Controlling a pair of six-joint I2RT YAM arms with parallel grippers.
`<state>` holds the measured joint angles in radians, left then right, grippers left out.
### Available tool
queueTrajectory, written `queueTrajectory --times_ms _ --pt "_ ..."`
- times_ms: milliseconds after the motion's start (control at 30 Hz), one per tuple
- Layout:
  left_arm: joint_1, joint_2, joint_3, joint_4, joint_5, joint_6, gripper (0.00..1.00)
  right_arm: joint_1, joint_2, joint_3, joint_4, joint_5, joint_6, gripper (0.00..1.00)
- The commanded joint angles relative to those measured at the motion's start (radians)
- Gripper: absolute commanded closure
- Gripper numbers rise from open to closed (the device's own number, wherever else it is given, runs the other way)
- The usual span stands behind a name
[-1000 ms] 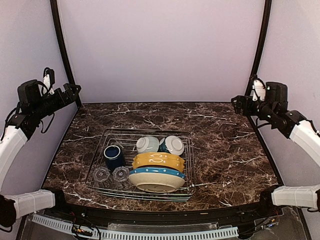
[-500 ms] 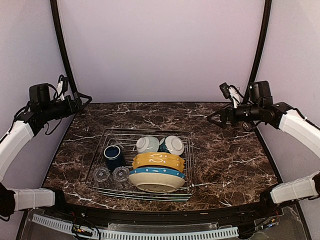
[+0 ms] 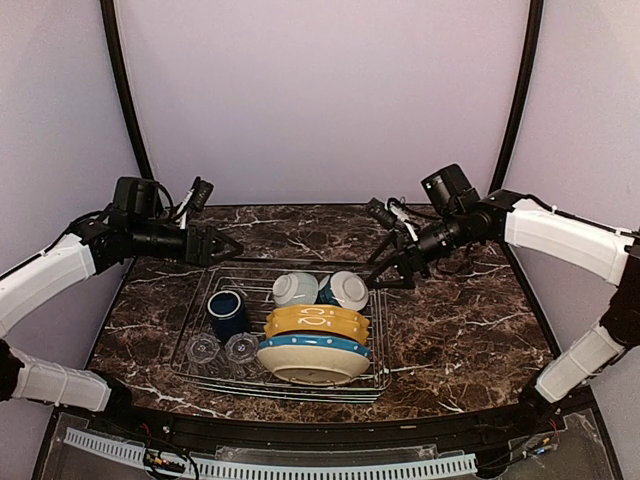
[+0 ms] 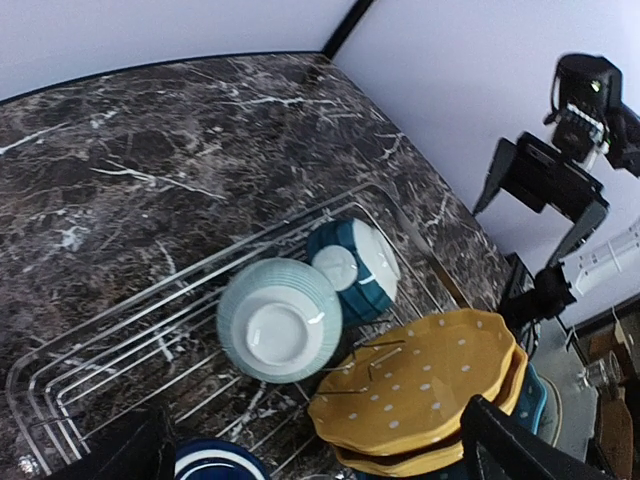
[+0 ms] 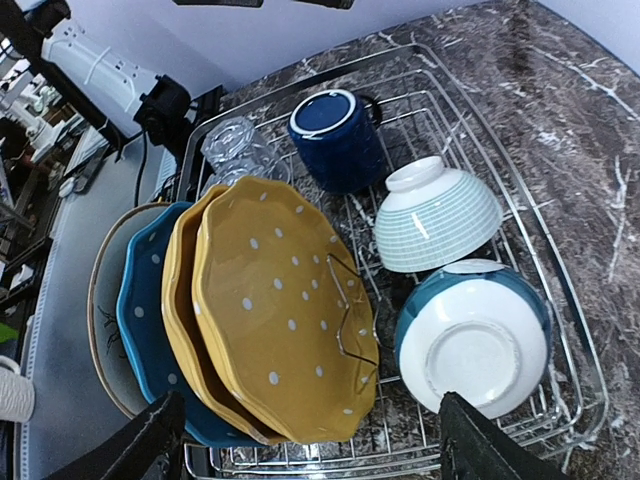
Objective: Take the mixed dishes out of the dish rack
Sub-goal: Grab the plate from the dish rack.
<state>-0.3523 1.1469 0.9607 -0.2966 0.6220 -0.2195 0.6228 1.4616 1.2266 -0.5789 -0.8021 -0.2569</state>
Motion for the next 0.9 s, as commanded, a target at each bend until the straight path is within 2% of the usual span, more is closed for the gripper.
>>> queueTrajectory --times_ms 0,167,333,400,500,767,867 --pt "-0.098 0.011 0.017 -0.052 0.077 0.087 0.02 0.041 0.066 0.055 -0.054 -0.072 -0.039 0.17" --pt "-0.233 0.083 0.046 -0.052 0.067 0.097 0.05 0.103 0.133 0.087 -0.07 -0.071 -0.049 0.21" --pt "-0.348 0.171 0.1 -0.071 0.032 0.122 0.16 0.126 0.174 0.092 -0.062 -0.077 -0.053 0.3" --pt "-0.374 0.206 0.12 -0.072 0.031 0.123 0.22 0.128 0.19 0.096 -0.064 -0.093 -0.058 0.34" --pt "-0.401 0.241 0.151 -0.073 0.023 0.124 0.24 0.136 0.205 0.101 -0.085 -0.115 -0.075 0.37" --pt "-0.445 0.285 0.191 -0.095 -0.028 0.138 0.29 0.165 0.226 0.095 -0.086 -0.085 -0.096 0.39" --pt "-0.45 0.302 0.205 -0.107 -0.057 0.139 0.3 0.187 0.236 0.096 -0.07 -0.01 -0.104 0.39"
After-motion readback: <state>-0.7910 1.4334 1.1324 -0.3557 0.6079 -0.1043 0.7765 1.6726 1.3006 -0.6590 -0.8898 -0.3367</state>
